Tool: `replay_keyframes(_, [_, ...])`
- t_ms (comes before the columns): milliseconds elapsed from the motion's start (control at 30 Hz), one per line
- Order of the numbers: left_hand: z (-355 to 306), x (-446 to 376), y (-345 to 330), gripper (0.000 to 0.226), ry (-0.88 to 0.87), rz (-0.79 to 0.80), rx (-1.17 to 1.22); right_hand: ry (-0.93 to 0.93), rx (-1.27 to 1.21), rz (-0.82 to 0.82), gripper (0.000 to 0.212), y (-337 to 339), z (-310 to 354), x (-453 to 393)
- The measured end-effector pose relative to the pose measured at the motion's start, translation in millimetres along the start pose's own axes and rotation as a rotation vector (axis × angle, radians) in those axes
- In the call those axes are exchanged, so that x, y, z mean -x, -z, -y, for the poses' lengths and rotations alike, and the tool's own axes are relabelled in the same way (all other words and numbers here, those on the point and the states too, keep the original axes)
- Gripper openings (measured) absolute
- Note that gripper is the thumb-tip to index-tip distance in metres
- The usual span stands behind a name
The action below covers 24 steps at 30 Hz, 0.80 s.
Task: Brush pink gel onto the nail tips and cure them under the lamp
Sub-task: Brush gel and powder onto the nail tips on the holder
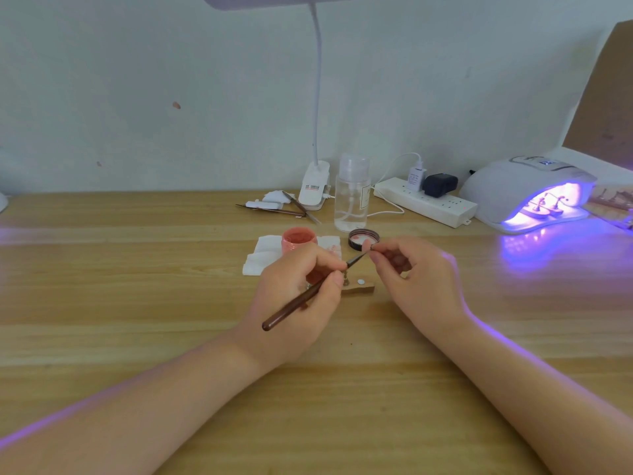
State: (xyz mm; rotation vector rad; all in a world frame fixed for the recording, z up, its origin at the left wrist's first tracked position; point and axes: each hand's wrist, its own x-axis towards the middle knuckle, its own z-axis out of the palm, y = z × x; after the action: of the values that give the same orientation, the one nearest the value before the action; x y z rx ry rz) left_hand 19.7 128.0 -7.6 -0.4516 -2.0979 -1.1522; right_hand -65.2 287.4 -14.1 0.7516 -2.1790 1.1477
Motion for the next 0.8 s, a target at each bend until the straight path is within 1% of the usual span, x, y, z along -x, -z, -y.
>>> replay_keyframes(167, [4.1, -1.0, -3.0, 0.017, 0.074, -0.001, 0.031, 0.001, -0.010, -0.002, 0.008, -0.4, 0.5, 0.4])
replay_keyframes(367, [4.2, -1.9, -1.4, 0.012, -0.038, 0.013, -0.083, 0.012, 0.007, 0.005, 0.007, -0.3, 0.0, 0.1])
replay_keyframes(500, [1.7, -0.3, 0.7, 0.010, -0.059, 0.004, -0.069, -0.005, -0.010, -0.003, 0.007, 0.0, 0.6, -0.1])
replay_keyframes(567, [0.3, 0.2, -0.1, 0.012, -0.019, -0.020, -0.010, -0.017, -0.025, -0.001, 0.007, 0.6, 1.3, 0.2])
replay_keyframes(633, [-0.3, -0.1, -1.2, 0.010, 0.067, -0.039, 0.063, -0.029, -0.040, 0.007, 0.007, 0.9, 2.0, 0.6])
replay_keyframes(733, [2.0, -1.1, -1.4, 0.011, 0.149, -0.030, 0.085, -0.064, -0.073, 0.030, 0.006, 0.2, 2.7, 1.0])
replay_keyframes(800, [3.1, -1.5, -0.9, 0.013, 0.156, -0.030, 0.082, -0.071, -0.082, 0.041, 0.005, 0.1, 2.9, 1.1])
